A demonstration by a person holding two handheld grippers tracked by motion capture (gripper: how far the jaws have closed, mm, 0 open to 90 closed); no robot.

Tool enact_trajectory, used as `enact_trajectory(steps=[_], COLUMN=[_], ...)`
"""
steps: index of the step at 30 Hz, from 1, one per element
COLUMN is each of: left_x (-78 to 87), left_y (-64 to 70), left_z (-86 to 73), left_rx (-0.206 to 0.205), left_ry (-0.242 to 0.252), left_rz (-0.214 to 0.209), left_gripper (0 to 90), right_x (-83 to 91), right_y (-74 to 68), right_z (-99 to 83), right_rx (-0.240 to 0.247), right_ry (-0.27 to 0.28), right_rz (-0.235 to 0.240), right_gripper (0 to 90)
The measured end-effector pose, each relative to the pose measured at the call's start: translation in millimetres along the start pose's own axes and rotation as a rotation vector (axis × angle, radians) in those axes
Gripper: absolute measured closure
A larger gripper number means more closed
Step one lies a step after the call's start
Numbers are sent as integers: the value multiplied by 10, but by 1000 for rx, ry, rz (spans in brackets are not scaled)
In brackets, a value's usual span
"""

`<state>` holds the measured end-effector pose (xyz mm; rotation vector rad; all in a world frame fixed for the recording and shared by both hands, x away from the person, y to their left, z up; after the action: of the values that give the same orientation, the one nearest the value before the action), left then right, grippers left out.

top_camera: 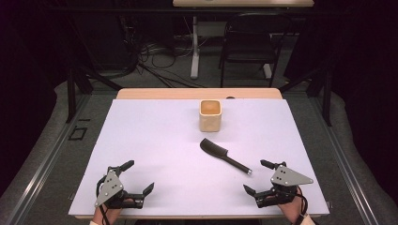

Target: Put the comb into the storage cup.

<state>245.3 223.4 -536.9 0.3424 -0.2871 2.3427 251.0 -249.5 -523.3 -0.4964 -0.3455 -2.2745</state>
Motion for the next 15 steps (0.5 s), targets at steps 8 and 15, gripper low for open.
enact_trajectory(steps=[8,15], left_x=[-5,-14], left_y=[2,3], left_z=[1,3], left_rx=[0,-3], left_ry=[-2,-4], left_rz=[-5,-3], left_gripper=[5,5], right_x=[-23,-65], right_y=[-1,11], right_z=[16,37], right_rx=[-12,-27], right_ry=[-10,-23], right_rz=[1,1], right_gripper=[0,0])
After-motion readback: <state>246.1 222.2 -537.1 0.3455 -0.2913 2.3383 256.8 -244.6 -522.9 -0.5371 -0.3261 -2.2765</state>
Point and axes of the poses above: each handheld gripper's, and its own axes: x roughly backward along the jaws, z roughly out of its top, y roughly to its right, the point moved 1 cm from there along -x, roughly forward along the jaws, and after that the axes turned 5 degrees about -y, right-handed, at the moved point
